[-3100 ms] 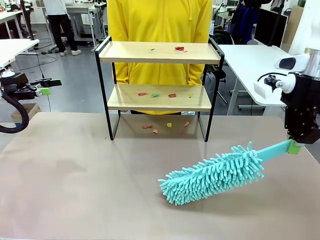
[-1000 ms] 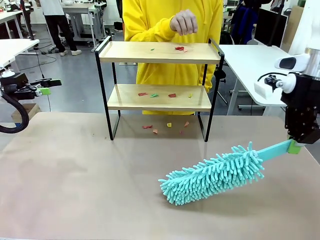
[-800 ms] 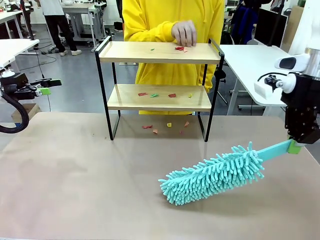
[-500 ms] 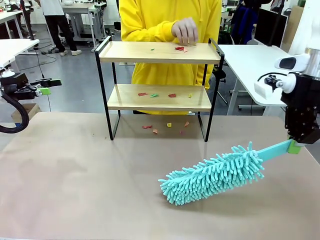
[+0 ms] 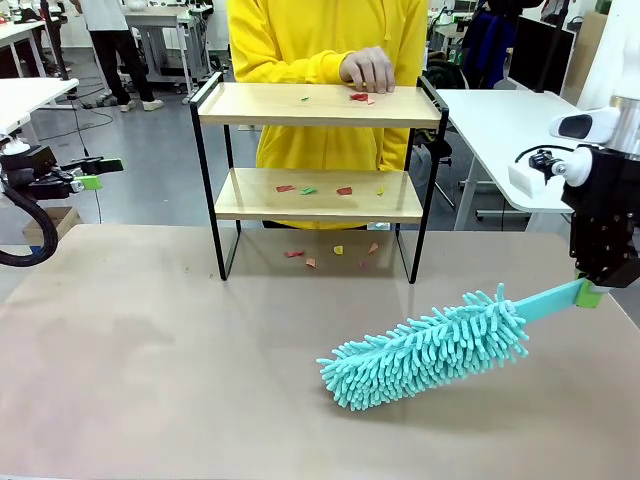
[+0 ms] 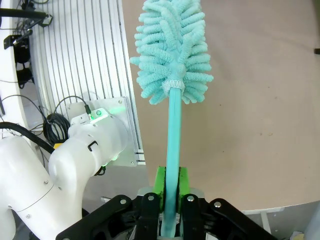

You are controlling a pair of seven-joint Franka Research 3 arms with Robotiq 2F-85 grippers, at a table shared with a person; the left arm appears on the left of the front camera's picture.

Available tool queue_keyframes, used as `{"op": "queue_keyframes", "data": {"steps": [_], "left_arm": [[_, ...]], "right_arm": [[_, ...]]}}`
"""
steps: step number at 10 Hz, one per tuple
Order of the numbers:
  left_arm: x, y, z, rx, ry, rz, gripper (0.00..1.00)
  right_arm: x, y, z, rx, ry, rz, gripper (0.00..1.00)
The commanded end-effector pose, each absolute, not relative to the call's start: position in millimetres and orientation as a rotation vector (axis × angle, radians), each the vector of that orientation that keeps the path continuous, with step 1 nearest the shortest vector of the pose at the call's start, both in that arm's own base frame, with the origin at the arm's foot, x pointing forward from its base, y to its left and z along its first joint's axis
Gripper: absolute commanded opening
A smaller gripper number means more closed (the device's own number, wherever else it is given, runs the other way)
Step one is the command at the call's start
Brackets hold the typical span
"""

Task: Clean the shelf.
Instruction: Clean the specific section of the Shelf indicated by the human with the Duster.

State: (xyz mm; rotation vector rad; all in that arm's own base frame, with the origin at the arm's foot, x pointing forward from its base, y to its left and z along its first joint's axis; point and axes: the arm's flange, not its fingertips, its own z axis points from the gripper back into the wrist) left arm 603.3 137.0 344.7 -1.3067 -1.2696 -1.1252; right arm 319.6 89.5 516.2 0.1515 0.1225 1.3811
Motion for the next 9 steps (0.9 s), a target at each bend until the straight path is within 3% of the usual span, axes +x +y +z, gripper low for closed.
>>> {"op": "queue_keyframes", "data": {"steps": [1,3,9], "left_arm": [[602,136,348,-1.299,-1.280,-1.135,1.00],[602,136,348,-1.299,-1.280,-1.135,1.00],[602,136,348,-1.299,-1.280,-1.135,1.00]], "right_arm": [[320,88,522,0.150,0.123,1.383,0.13],[320,89,516,0.152,0.123,1.381,0.13],[279,162,636,0.432,-0.181,1.171,0.13]]}}
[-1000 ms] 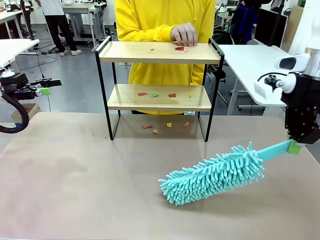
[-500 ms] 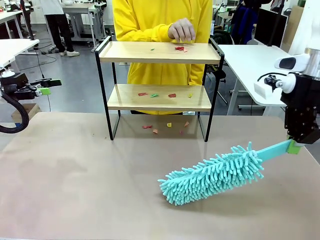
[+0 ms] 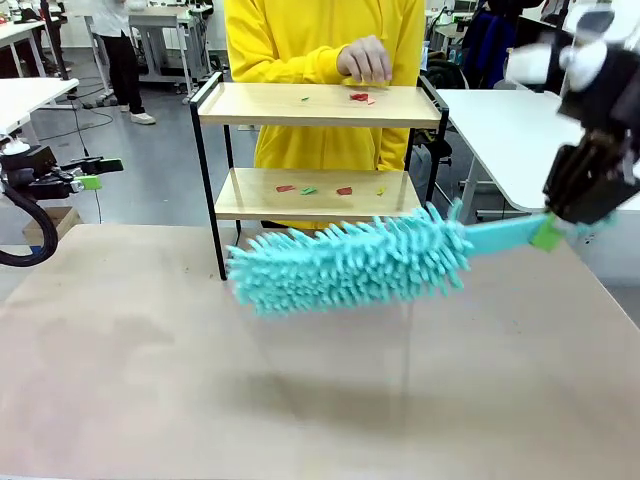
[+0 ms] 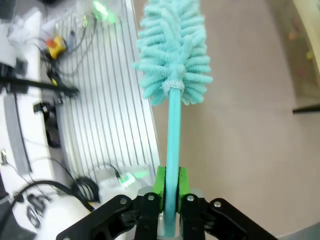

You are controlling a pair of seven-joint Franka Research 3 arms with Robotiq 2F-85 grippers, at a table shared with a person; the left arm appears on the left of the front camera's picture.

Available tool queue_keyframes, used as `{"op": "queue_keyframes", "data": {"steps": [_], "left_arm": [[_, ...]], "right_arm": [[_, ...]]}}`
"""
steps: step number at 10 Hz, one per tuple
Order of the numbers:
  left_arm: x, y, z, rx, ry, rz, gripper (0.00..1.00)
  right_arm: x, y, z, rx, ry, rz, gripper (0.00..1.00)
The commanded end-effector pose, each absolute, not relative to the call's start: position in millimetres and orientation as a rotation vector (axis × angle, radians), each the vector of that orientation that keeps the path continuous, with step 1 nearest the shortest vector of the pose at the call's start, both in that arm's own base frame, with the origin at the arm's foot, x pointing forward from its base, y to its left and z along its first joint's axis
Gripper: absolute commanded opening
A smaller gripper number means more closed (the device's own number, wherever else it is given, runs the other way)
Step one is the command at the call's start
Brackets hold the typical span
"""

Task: Clean the shelf.
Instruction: Clean the specific section of the Shelf indicated by the human with the Duster.

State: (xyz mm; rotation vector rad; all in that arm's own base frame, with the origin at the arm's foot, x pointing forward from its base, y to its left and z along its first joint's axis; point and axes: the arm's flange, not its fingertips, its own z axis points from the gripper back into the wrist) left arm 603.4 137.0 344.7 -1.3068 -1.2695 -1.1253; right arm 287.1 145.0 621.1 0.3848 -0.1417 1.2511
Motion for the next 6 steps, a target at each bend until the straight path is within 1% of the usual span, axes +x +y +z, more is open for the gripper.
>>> {"op": "queue_keyframes", "data": {"steps": [1,3,4,5,6], "left_arm": [[602,136,348,-1.299,-1.280,-1.135,1.00],[602,136,348,-1.299,-1.280,-1.135,1.00],[602,136,348,-1.299,-1.280,-1.135,1.00],[602,136,348,-1.299,-1.280,-1.135,1.00],[602,136,348,-1.299,-1.280,-1.135,1.00]], "right_arm": [[266,189,663,0.457,-0.218,1.040,0.13],[245,238,708,0.474,-0.347,0.851,0.13],[243,260,725,0.486,-0.376,0.781,0.13],[254,284,735,0.401,-0.426,0.614,0.13],[268,304,741,0.403,-0.421,0.541,0.13]]}}
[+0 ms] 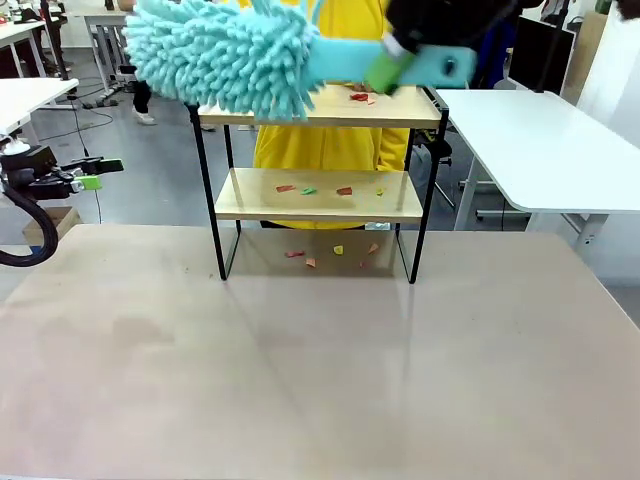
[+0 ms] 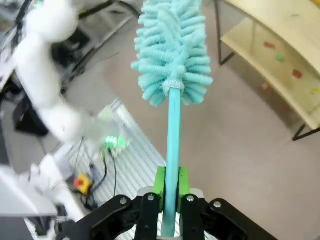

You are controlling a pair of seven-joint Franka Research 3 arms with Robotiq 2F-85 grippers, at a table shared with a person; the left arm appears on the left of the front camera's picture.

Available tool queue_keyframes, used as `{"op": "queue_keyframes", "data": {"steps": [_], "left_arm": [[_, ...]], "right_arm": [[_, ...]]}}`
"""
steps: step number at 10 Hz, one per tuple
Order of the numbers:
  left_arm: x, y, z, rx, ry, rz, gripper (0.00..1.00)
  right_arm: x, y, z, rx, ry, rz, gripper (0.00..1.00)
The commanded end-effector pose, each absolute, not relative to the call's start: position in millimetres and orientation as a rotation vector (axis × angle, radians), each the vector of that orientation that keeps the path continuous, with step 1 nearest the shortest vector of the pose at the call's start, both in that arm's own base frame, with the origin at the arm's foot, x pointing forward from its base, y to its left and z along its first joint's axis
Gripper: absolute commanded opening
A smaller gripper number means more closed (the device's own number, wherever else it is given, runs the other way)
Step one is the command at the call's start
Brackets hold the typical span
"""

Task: Clean the shelf.
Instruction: Clean the specific section of the Shelf indicated by the human with the Duster.

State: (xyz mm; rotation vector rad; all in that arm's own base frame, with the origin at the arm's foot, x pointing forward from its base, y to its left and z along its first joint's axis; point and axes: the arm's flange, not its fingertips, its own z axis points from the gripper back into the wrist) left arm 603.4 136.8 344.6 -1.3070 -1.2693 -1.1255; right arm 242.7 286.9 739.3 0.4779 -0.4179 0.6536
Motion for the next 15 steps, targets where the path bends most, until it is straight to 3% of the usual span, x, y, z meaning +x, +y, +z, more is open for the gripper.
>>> {"op": "queue_keyframes", "data": {"steps": [1,3,4,9,11,12,13,15], "left_arm": [[602,136,348,-1.299,-1.280,-1.135,1.00],[602,136,348,-1.299,-1.280,-1.135,1.00],[602,136,348,-1.299,-1.280,-1.135,1.00],[602,136,348,-1.299,-1.280,-1.135,1.00],[602,136,348,-1.299,-1.280,-1.135,1.00],[602,136,348,-1.299,-1.280,-1.135,1.00],[602,136,348,-1.299,-1.280,-1.135,1.00],[602,136,348,-1.299,-1.280,-1.135,1.00]], "right_arm": [[282,322,745,0.427,-0.408,0.499,0.13],[309,328,760,0.556,-0.420,0.423,0.13],[282,318,739,0.460,-0.427,0.506,0.13],[284,328,742,0.464,-0.416,0.503,0.13],[310,399,777,0.327,-0.436,0.286,0.13],[323,436,788,0.313,-0.329,0.139,0.13],[333,465,792,0.285,-0.326,0.042,0.13],[346,508,785,0.291,-0.342,-0.019,0.13]]}}
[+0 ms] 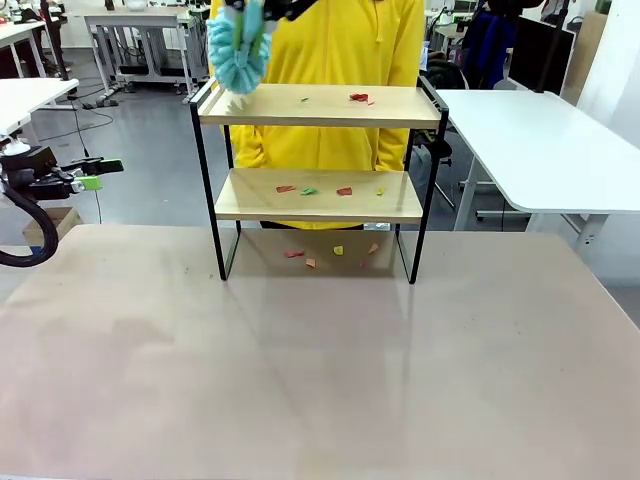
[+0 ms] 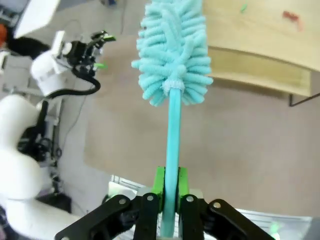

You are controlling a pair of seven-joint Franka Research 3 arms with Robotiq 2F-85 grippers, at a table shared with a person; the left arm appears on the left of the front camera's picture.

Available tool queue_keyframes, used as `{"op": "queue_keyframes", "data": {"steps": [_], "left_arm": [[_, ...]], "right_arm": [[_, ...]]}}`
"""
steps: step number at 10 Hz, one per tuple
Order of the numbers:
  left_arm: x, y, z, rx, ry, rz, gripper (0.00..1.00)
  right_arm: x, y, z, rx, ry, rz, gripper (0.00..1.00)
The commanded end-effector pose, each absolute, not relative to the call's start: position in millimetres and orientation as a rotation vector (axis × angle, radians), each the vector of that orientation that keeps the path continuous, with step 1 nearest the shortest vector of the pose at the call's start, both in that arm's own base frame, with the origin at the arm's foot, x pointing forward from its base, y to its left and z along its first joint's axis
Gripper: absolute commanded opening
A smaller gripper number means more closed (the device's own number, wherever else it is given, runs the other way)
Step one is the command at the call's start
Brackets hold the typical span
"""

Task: Clean the shelf.
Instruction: Clean the specific section of the Shelf indicated by the human with the Duster.

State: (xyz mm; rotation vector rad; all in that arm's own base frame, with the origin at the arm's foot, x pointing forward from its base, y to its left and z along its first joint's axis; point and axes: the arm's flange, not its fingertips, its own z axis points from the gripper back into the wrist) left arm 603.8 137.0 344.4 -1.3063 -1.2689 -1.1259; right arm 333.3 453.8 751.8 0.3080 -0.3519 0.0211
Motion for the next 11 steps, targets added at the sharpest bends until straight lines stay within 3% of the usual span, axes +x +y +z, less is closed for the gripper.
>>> {"op": "queue_keyframes", "data": {"steps": [1,6,11], "left_arm": [[602,136,348,-1.299,-1.280,-1.135,1.00],[602,136,348,-1.299,-1.280,-1.135,1.00],[602,136,348,-1.299,-1.280,-1.135,1.00]], "right_arm": [[352,524,779,0.276,-0.378,-0.052,0.13],[366,544,751,0.225,-0.537,-0.075,0.13],[384,547,710,0.147,-0.520,-0.043,0.13]]}}
